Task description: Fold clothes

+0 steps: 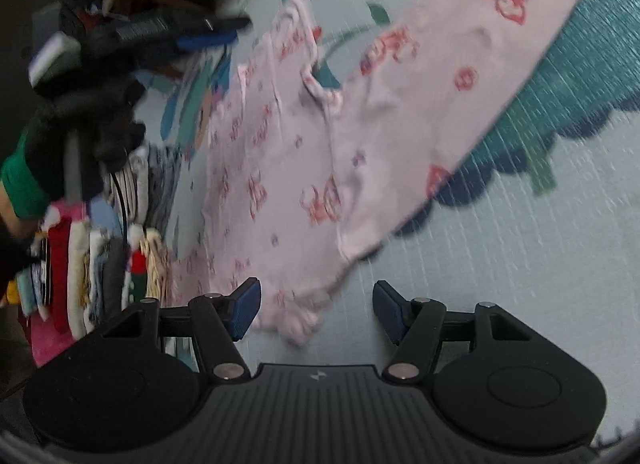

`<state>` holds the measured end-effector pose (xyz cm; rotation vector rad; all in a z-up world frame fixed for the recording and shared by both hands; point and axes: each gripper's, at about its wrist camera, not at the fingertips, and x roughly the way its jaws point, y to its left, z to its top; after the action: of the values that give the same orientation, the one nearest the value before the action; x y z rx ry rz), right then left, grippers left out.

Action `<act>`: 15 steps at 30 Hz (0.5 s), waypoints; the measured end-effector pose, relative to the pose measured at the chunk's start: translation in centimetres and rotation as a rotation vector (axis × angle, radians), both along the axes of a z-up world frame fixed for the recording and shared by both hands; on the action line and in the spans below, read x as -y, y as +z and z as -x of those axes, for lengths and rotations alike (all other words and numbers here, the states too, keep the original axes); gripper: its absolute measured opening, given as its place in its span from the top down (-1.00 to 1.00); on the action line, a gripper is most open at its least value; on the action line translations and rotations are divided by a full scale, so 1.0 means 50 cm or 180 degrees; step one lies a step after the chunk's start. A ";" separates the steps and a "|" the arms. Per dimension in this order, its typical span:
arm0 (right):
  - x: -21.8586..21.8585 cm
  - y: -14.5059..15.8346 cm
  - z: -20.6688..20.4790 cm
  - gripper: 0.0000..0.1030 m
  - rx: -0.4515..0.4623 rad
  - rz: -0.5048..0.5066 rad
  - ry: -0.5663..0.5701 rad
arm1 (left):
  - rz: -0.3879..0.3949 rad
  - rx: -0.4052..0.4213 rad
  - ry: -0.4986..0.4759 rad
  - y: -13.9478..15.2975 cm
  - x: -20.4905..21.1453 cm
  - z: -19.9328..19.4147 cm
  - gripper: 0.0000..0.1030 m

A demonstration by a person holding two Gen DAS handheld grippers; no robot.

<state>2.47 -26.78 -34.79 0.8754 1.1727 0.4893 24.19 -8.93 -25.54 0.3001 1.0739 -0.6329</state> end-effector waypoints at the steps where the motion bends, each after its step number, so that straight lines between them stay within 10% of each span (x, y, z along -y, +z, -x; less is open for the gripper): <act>1: -0.005 0.000 -0.003 -0.23 0.0020 -0.0005 -0.0048 | 0.0048 -0.0049 0.0024 -0.001 -0.008 -0.001 0.14; 15: 0.005 -0.024 -0.010 0.03 -0.0046 -0.0145 -0.0478 | 0.0418 -0.0211 0.0806 -0.014 -0.046 -0.107 0.17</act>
<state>2.98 -27.00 -35.98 0.9996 1.1029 0.3888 29.55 -6.61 -26.22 0.0278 1.1070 -0.4857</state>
